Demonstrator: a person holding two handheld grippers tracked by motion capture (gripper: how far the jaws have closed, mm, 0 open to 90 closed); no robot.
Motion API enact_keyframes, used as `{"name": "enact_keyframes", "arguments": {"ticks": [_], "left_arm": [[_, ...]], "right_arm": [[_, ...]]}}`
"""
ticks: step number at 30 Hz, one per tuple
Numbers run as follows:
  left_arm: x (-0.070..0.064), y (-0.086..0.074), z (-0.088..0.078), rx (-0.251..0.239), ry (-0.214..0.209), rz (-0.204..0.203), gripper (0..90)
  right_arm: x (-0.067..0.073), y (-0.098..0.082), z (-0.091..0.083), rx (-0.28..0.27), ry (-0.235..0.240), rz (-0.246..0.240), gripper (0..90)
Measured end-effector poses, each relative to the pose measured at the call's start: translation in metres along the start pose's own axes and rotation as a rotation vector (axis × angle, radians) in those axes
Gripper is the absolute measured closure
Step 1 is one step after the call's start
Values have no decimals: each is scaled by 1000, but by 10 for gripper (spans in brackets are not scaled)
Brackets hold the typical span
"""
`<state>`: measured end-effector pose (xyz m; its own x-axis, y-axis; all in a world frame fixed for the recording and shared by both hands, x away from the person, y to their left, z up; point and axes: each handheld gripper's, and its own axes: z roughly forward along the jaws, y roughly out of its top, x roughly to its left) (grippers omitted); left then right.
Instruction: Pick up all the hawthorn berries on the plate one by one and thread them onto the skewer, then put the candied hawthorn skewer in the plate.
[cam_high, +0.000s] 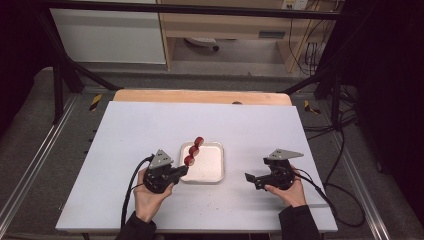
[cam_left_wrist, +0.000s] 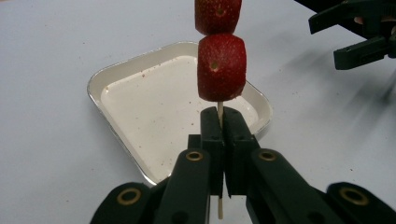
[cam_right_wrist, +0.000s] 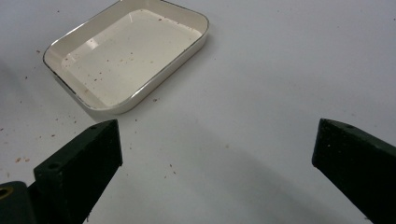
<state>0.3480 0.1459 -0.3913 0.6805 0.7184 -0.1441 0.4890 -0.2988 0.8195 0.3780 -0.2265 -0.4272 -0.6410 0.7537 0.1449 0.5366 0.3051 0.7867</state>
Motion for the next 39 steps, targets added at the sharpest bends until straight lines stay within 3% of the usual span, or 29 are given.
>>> {"name": "enact_keyframes", "arguments": {"ticks": [5,11,19,28,35,39], "left_arm": [[5,8,-3,21,16,31,880],[9,14,3,64,26,25,880],[10,27,24,136,28,53,880],[13,25,49,238,63,79,880],[13,22,67,303,84,51,880],[11,21,75,342,102,64,880]], "right_arm": [[-2,-9,-5,6,-8,-11,23],[-2,-16,-9,10,-4,-14,21],[-2,-25,-10,28,0,-17,20],[-3,-32,-9,43,-1,-17,17],[-4,-34,-10,42,3,-12,18],[-4,-34,-10,39,6,-14,18]]}}
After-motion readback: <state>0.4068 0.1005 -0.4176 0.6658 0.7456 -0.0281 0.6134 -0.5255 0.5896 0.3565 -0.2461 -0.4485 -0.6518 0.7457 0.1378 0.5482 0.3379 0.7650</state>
